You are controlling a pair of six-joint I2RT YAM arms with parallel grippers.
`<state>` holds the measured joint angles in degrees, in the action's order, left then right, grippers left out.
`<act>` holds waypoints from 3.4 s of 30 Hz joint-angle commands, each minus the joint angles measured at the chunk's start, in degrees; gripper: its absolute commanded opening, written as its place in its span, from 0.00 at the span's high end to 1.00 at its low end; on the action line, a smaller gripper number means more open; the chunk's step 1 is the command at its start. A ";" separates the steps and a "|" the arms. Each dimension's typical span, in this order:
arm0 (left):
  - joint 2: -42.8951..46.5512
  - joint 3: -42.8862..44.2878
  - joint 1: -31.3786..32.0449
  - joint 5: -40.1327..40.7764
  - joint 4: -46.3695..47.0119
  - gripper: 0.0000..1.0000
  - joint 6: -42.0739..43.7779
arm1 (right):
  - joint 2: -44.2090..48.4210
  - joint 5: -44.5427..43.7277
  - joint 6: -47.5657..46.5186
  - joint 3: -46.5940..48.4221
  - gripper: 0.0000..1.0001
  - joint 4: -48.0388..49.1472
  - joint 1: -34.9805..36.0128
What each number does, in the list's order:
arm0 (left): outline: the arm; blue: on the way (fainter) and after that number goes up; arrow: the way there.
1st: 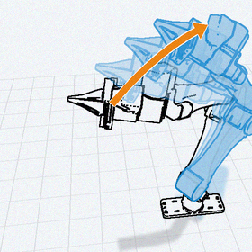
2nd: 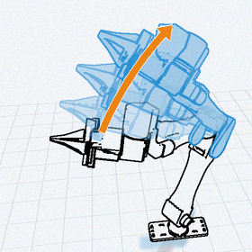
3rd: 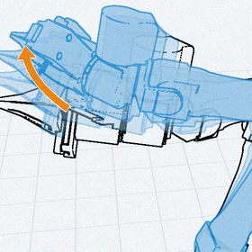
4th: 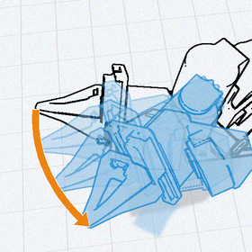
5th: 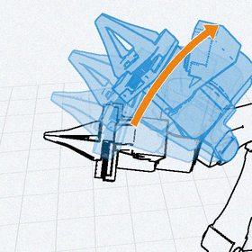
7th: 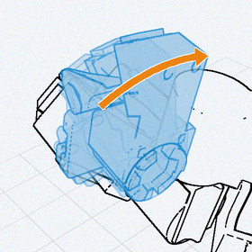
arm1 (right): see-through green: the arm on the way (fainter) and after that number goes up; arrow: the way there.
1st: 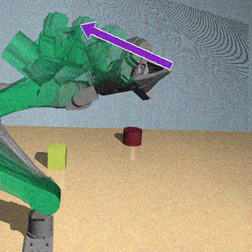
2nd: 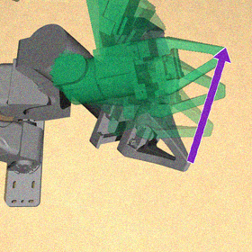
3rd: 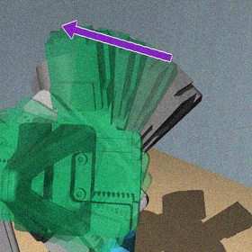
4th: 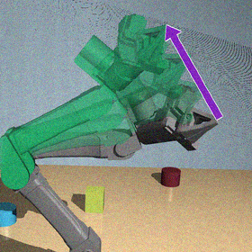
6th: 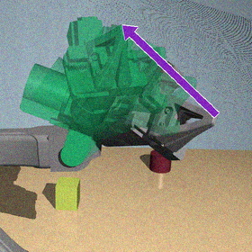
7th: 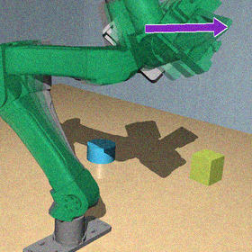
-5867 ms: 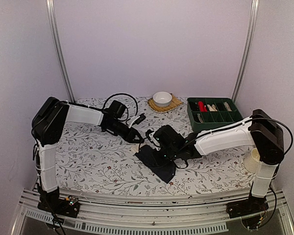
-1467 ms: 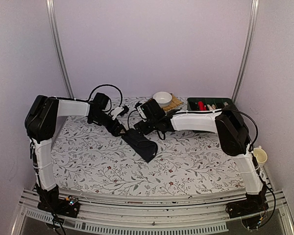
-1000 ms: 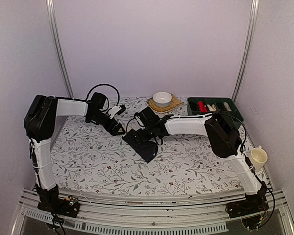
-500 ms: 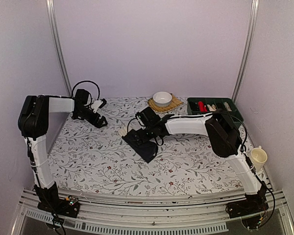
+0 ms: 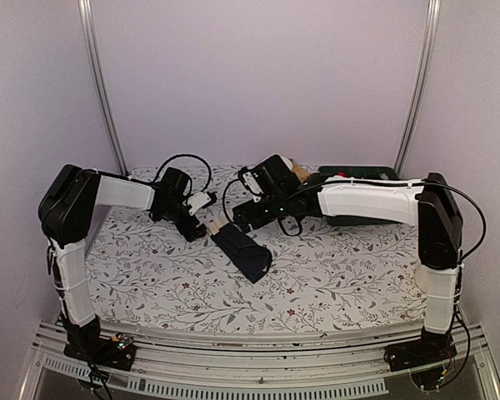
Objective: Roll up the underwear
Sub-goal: Adjust the underwear at the center of the board, then roll the underwear at the center of the board.
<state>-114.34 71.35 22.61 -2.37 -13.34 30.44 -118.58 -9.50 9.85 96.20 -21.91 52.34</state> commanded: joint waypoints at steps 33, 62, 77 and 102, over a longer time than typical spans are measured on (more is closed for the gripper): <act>7.02 1.65 4.60 -0.25 8.79 0.02 5.56 | 7.28 -11.16 -6.80 -27.30 0.01 11.63 -0.59; 29.70 -47.42 30.08 -2.76 42.45 0.07 38.55 | 18.60 0.87 -13.62 -34.07 0.01 17.23 4.35; 19.71 -48.83 39.68 6.79 47.97 0.26 40.80 | 33.43 -0.75 -18.54 -50.99 0.01 29.72 4.49; 17.54 -42.86 40.15 6.05 39.84 0.90 33.25 | 30.64 -4.10 -24.23 -53.79 0.01 34.44 8.61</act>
<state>-98.19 27.05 64.25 7.25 34.50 66.52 -86.50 -12.45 -12.14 43.79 9.52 60.23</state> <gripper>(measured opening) 0.148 0.994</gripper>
